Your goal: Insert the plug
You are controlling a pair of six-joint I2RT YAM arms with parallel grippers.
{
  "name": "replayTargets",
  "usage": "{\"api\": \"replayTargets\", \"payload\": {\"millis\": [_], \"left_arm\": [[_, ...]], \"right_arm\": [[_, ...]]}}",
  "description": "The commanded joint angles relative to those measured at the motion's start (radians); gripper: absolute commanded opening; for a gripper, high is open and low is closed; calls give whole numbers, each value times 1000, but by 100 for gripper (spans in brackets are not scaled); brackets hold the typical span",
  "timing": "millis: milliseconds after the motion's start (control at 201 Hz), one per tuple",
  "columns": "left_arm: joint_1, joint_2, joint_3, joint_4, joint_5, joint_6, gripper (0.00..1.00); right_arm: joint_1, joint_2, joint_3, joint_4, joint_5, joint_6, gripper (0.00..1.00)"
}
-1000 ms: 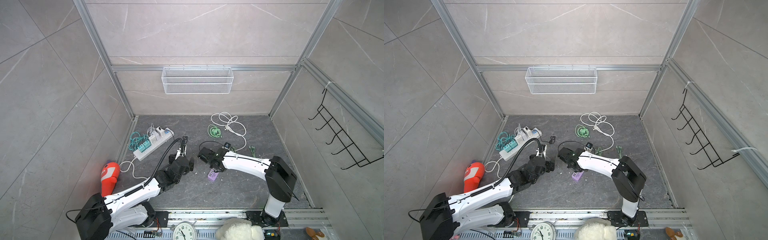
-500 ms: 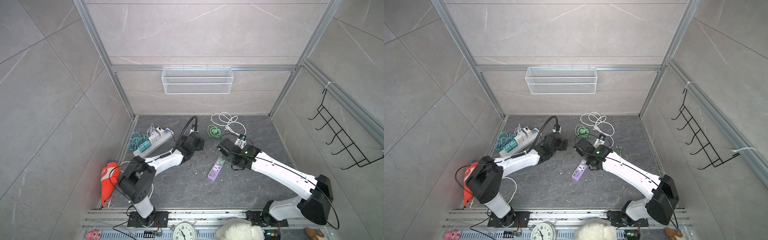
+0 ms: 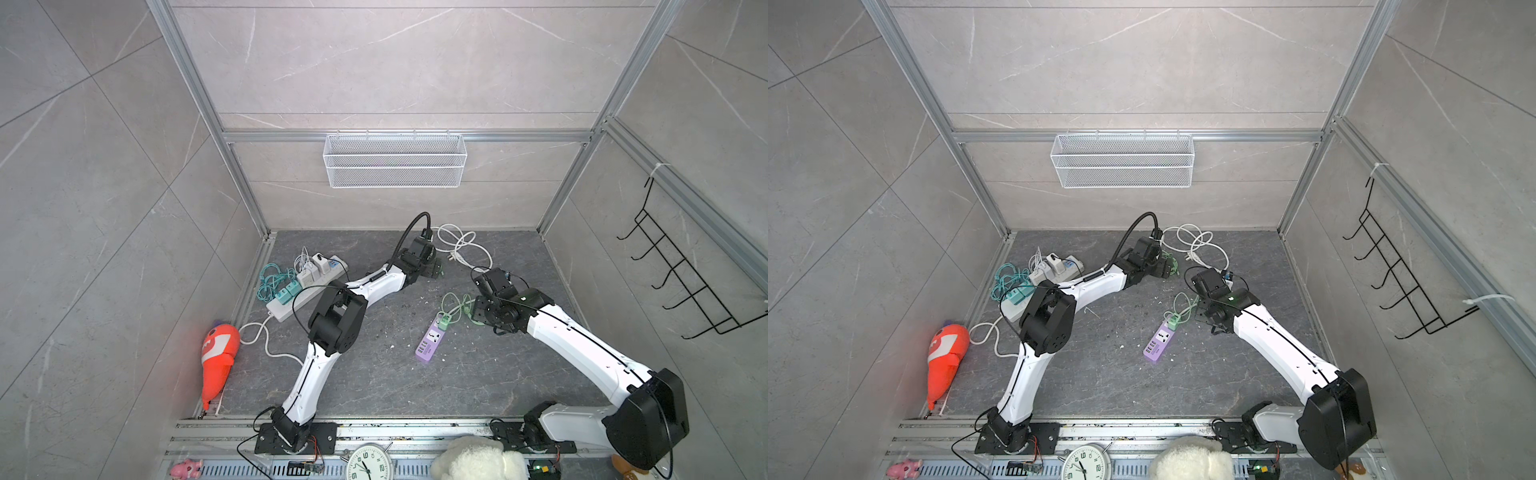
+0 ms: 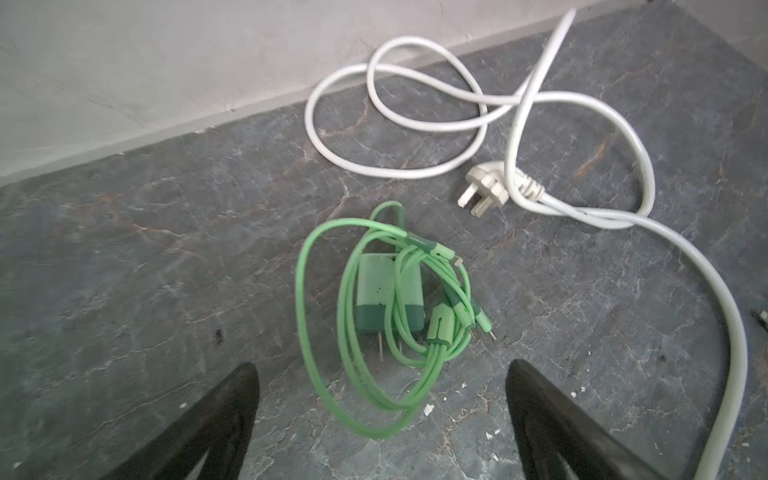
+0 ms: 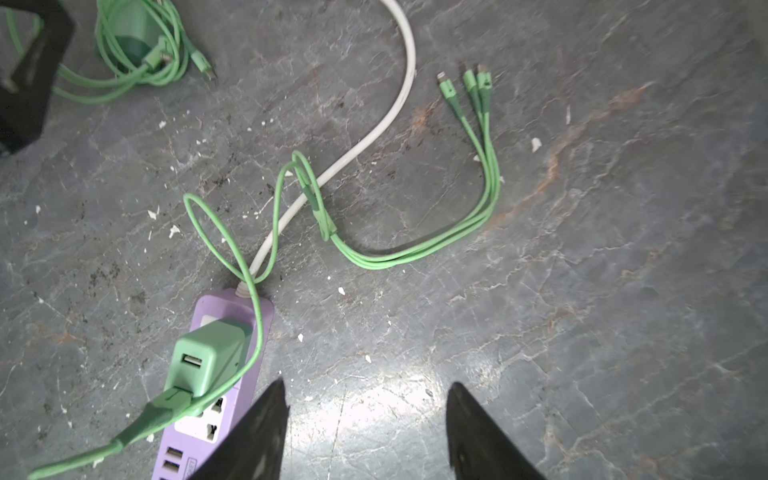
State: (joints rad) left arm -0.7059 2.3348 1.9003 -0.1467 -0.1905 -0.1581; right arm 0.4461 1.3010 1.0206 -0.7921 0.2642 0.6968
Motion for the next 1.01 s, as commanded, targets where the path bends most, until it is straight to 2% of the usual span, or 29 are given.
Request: {"api": "replayTargets", "payload": {"millis": [0, 299, 413, 562, 722, 886, 1001], "left_arm": [[3, 64, 116, -96, 57, 52, 94], [3, 223, 312, -197, 59, 65, 94], [2, 241, 334, -210, 62, 49, 87], [2, 213, 271, -191, 58, 37, 76], [2, 128, 123, -166, 31, 42, 63], [2, -90, -222, -6, -19, 41, 52], [3, -222, -404, 28, -59, 37, 44]], "right_arm": [[-35, -23, -32, 49, -72, -63, 63], [-108, -56, -66, 72, -130, -108, 62], [-124, -70, -74, 70, -134, -117, 62], [-138, -81, -84, 69, -140, -117, 62], [-138, -81, -84, 75, -157, -107, 62], [-137, -65, -85, 92, -200, -101, 61], [-139, -44, -80, 93, -223, -99, 60]]}}
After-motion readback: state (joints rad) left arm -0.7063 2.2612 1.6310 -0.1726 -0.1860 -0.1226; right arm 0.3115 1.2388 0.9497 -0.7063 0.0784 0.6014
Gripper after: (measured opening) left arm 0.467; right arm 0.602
